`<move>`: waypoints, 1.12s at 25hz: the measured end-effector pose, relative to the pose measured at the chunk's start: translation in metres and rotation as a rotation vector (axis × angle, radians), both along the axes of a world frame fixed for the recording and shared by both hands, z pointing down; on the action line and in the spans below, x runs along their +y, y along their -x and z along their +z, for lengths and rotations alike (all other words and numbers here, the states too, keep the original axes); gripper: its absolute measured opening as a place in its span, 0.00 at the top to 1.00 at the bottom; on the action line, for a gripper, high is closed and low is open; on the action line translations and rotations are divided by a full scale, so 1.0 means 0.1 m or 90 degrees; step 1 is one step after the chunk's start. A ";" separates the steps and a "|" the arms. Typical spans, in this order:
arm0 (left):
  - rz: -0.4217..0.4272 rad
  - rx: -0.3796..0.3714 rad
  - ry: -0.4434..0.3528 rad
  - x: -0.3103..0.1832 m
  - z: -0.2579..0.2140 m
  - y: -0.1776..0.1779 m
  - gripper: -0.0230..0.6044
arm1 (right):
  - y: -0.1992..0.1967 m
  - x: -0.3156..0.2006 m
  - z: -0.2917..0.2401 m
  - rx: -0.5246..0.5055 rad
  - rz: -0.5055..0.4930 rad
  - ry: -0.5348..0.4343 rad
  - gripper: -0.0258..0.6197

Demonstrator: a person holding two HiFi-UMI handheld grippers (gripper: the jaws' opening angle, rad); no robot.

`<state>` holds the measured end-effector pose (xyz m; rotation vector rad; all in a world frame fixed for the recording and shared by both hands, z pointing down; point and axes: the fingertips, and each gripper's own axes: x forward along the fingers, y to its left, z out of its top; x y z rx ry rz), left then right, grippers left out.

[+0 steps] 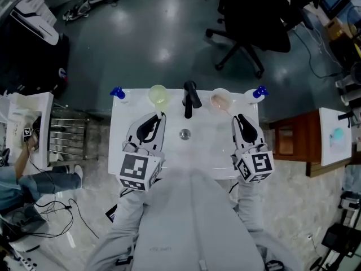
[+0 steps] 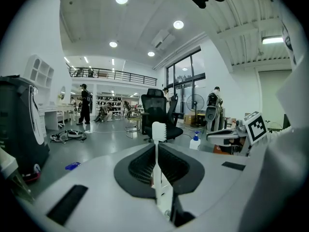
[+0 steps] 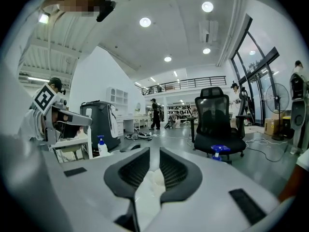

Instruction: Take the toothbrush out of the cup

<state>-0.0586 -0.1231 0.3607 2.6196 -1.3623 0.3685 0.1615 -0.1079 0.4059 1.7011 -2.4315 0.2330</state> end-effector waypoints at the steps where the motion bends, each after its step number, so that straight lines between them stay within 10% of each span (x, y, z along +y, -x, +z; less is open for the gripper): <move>1: 0.001 -0.001 0.002 -0.01 0.01 -0.02 0.91 | -0.01 -0.02 0.07 0.000 -0.002 0.006 0.86; 8: 0.004 -0.008 0.014 -0.10 0.10 -0.08 0.91 | -0.05 -0.13 0.59 0.014 -0.012 0.033 0.63; 28: 0.000 -0.017 0.059 -0.11 0.31 -0.14 0.91 | -0.12 -0.45 1.21 0.010 -0.010 0.042 0.69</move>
